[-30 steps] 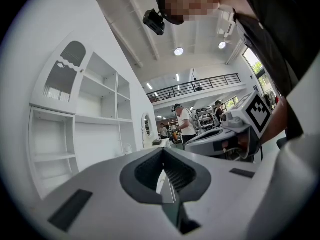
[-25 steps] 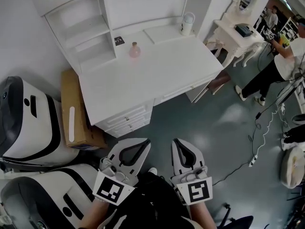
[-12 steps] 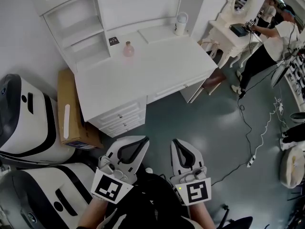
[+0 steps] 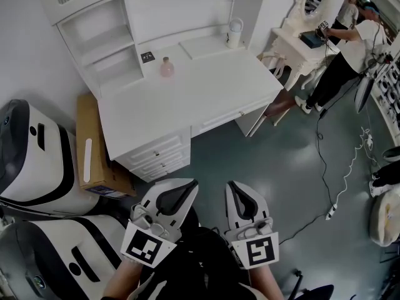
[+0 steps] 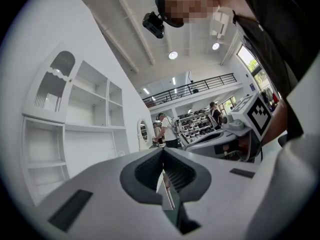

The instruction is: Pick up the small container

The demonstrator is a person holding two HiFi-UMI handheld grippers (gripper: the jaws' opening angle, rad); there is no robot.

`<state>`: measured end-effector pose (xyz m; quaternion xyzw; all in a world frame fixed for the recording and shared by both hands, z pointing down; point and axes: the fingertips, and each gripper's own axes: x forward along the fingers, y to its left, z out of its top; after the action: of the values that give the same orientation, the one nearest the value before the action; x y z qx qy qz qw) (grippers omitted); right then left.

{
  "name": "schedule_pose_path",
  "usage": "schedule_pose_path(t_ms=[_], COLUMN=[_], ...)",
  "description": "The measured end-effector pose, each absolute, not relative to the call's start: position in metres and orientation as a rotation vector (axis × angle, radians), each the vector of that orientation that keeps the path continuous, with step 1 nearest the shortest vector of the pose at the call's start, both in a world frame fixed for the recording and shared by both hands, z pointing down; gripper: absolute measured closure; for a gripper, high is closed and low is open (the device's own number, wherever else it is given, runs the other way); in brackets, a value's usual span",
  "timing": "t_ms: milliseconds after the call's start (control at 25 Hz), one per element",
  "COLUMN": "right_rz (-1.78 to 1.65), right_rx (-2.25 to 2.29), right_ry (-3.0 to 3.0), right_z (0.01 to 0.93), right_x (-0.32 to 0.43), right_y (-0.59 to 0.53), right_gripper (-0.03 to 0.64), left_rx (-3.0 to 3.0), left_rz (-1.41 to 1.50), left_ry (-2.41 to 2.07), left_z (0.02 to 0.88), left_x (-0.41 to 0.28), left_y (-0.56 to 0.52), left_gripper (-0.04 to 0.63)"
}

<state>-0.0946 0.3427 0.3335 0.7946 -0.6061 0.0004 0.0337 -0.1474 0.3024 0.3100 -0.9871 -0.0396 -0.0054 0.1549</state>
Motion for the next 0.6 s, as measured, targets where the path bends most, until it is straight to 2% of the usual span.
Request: schedule_pose_path(t_ms=[600], right_rz=[0.005], right_rx=[2.429], right_ry=[-1.879], right_z=[0.340], right_x=[-0.062], right_y=[0.315], right_gripper=[0.615], left_rx=[-2.827], left_rz=[-0.011], left_ry=[-0.086], left_z=[0.312], left_x=[-0.114], left_y=[0.272], left_gripper=[0.595])
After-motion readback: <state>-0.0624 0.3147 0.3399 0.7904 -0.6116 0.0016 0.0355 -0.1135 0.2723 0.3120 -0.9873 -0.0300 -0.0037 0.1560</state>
